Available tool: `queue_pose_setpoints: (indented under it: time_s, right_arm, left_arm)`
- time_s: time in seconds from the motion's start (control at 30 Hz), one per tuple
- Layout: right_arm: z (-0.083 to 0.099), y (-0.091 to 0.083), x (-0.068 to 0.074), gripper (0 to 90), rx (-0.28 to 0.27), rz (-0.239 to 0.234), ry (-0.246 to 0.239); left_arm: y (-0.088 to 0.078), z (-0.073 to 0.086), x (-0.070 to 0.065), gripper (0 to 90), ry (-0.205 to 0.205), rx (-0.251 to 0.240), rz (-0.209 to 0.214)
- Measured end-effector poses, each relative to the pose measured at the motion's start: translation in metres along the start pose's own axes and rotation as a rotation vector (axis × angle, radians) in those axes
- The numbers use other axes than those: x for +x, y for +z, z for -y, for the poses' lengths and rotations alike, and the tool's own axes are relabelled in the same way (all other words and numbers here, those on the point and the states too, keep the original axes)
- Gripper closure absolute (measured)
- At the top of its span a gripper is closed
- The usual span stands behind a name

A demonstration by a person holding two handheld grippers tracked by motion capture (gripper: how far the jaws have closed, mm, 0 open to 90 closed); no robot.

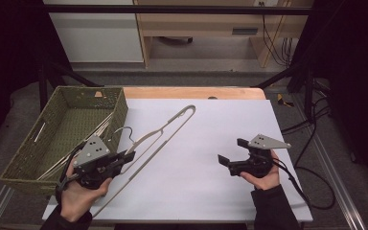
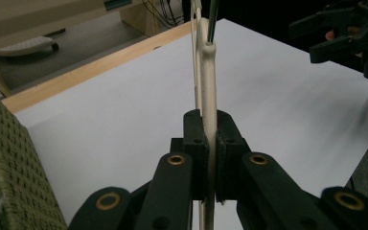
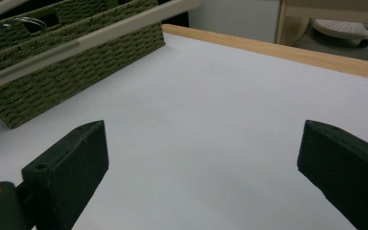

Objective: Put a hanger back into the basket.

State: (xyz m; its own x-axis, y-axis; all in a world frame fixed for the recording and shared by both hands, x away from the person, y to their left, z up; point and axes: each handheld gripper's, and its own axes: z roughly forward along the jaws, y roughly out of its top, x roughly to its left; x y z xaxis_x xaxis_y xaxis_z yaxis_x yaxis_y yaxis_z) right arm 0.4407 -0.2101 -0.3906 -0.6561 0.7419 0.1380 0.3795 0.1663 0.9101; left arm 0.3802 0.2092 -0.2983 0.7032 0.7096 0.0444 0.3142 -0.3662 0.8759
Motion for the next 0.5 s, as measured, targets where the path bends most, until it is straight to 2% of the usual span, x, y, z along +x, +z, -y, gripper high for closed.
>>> queue_pose_setpoints:
  time_s: [0.27, 0.4, 0.5]
  right_arm:
    - [0.010, -0.015, -0.009, 2.6, -0.030, 0.050, 0.020]
    - [0.013, -0.018, -0.011, 2.3, -0.039, 0.062, 0.020]
    - [0.015, -0.020, -0.013, 2.2, -0.052, 0.073, 0.034]
  left_arm:
    - [-0.013, -0.028, 0.010, 86.0, 0.066, -0.013, -0.002]
    - [-0.022, -0.041, 0.022, 86.0, 0.072, -0.030, 0.001]
    - [-0.029, -0.051, 0.032, 86.0, 0.093, -0.037, -0.012]
